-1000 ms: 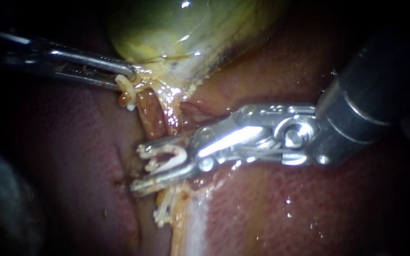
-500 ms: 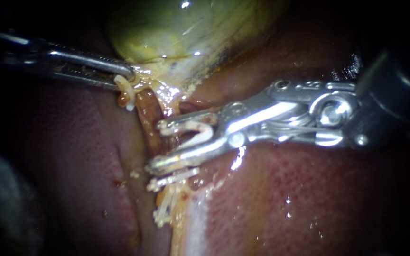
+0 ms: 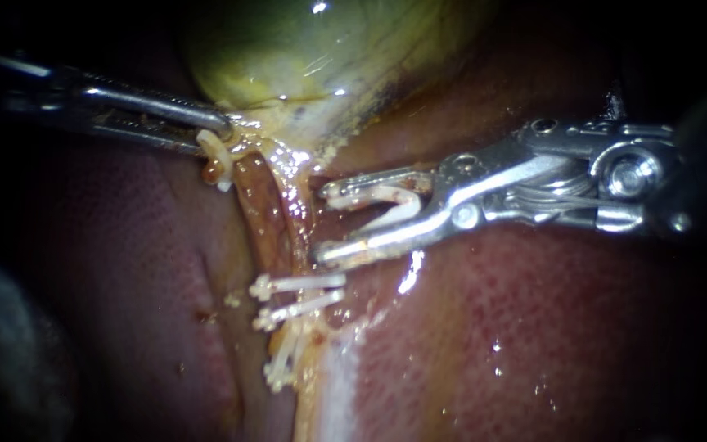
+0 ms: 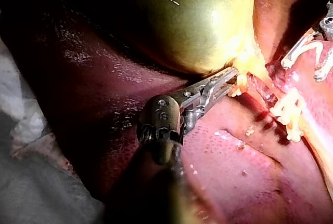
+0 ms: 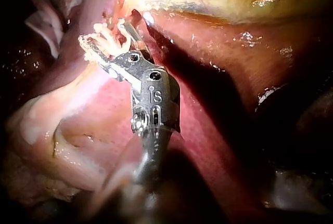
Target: Clipping third clip right tube
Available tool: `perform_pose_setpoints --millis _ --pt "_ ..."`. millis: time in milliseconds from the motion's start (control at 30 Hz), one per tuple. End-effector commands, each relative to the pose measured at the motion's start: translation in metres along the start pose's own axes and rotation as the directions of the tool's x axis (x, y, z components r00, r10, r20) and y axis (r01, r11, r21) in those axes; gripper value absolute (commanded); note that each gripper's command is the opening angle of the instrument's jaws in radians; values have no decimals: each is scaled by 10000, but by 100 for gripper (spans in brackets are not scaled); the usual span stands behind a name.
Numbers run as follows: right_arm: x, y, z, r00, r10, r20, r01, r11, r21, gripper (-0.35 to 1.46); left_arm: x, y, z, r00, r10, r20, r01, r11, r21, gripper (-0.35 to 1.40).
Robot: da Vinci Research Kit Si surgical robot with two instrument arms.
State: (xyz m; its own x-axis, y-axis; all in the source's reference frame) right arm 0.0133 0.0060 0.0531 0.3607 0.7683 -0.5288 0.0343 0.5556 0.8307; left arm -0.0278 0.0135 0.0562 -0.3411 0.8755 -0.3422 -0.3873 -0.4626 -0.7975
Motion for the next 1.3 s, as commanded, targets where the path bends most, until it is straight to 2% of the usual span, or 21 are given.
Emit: perform_pose_setpoints --millis 33,300,500,600,767,1067,1300 --pt "-2 3 1 10000 -12 1 12 10000 -6 50 0 0 0 10000 -1 0 1 10000 -1 -35" --pt "-26 31 9 9999 -3 122 6 9998 -186 50 0 0 0 10000 -2 0 2 10000 0 -35" --pt "-36 50 21 9999 105 106 -102 9995 -301 50 0 0 0 10000 -2 0 2 10000 0 -35" --pt "-39 54 29 9999 135 100 -132 9993 -349 50 0 0 0 10000 -2 15 2 10000 -25 -35" --pt "-39 57 39 9997 248 78 -244 9989 -409 50 0 0 0 10000 -2 15 2 10000 -24 -35" --pt "-30 60 60 9930 991 -639 -996 9950 -44 50 0 0 0 10000 -3 13 3 10000 -22 -35" --pt "-24 55 76 9840 1464 -1013 -1451 9892 202 50 0 1 0 10000 -3 13 3 10000 -22 -35"
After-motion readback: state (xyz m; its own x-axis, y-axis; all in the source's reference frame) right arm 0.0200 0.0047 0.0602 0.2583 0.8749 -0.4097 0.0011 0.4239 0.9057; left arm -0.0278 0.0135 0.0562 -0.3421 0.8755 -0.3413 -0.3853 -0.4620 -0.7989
